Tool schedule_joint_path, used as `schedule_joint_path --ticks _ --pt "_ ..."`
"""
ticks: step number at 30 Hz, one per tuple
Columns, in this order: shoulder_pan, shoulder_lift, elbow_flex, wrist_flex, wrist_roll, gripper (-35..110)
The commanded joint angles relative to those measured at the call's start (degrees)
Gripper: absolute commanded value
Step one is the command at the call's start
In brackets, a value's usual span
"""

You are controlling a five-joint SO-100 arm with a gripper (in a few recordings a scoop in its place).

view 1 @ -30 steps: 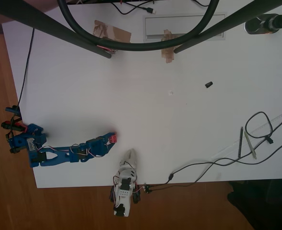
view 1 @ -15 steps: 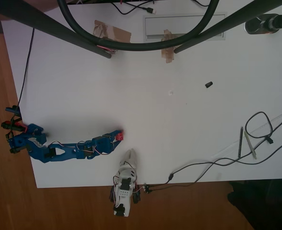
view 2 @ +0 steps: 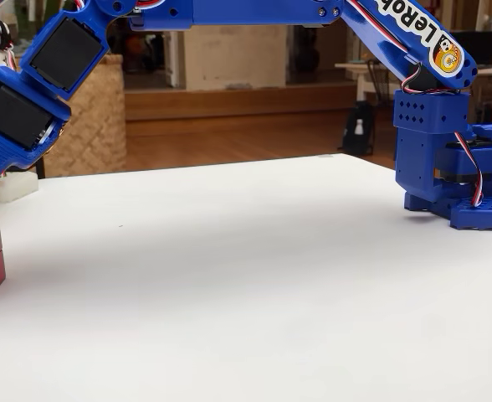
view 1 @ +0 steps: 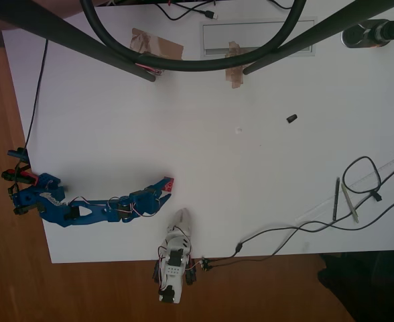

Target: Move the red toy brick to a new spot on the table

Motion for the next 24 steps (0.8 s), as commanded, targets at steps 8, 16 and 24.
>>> schedule_joint_path --ticks 8,16,24 --pt "1.41 9.05 -5.54 1.93 2.37 30" --pt "6.33 31.29 13.18 6.24 6.06 29" --pt "15.56 67.24 67.68 0.62 -1.49 21"
